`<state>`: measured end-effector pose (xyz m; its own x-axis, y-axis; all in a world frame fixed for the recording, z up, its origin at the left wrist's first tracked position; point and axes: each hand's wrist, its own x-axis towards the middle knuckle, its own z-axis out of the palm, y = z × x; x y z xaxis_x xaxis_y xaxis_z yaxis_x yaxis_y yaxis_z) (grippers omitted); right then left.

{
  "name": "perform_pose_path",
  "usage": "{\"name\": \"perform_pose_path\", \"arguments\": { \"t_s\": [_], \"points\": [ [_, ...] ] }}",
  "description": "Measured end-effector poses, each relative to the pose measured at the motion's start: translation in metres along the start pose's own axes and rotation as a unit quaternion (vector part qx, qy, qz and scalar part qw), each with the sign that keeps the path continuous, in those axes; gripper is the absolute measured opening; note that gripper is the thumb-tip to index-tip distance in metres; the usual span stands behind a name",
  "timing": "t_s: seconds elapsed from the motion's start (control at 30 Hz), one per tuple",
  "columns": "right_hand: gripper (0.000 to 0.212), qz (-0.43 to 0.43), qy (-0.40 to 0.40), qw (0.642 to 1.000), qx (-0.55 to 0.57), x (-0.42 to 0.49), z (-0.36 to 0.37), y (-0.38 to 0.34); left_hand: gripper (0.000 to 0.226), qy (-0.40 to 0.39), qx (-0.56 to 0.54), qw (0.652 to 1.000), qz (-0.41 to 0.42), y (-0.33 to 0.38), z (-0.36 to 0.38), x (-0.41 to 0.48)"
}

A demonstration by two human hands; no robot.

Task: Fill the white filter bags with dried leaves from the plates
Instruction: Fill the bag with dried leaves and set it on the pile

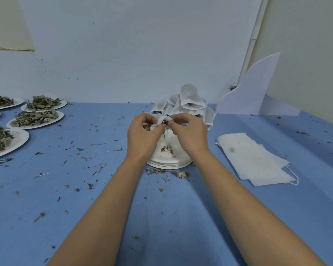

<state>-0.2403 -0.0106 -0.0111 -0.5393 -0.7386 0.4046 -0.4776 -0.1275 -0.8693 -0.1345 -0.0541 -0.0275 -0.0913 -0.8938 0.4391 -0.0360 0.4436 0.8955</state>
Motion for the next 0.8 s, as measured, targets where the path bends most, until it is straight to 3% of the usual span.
{"name": "perform_pose_path", "arguments": {
  "t_s": [0.13,0.3,0.43,0.53,0.63,0.7,0.8],
  "points": [
    [0.007,-0.028,-0.003,0.999,-0.035,0.000,0.001,0.000,0.025,0.017,0.021,1.000,-0.006,-0.001,-0.001,0.001],
    [0.016,-0.053,-0.071,0.996,0.007,-0.007,0.006,-0.007,0.029,0.110,0.050,0.993,-0.012,-0.002,-0.005,0.005],
    [0.011,-0.043,-0.105,0.994,0.009,-0.006,0.004,-0.007,0.029,0.140,0.069,0.988,-0.007,-0.003,-0.006,0.006],
    [0.020,-0.010,-0.105,0.986,-0.127,0.002,-0.005,0.000,0.033,0.161,0.065,0.985,-0.015,-0.004,-0.008,0.009],
    [0.040,0.001,-0.125,0.948,-0.293,0.002,-0.001,0.007,0.030,0.167,0.043,0.984,-0.034,-0.006,-0.008,0.009],
    [0.051,0.005,-0.159,0.930,-0.331,-0.003,0.006,0.009,0.025,0.157,0.037,0.986,-0.041,-0.007,-0.006,0.007],
    [0.040,-0.006,-0.192,0.917,-0.350,-0.009,0.014,0.010,0.024,0.153,0.041,0.986,-0.042,-0.005,-0.004,0.006]
  ]
}}
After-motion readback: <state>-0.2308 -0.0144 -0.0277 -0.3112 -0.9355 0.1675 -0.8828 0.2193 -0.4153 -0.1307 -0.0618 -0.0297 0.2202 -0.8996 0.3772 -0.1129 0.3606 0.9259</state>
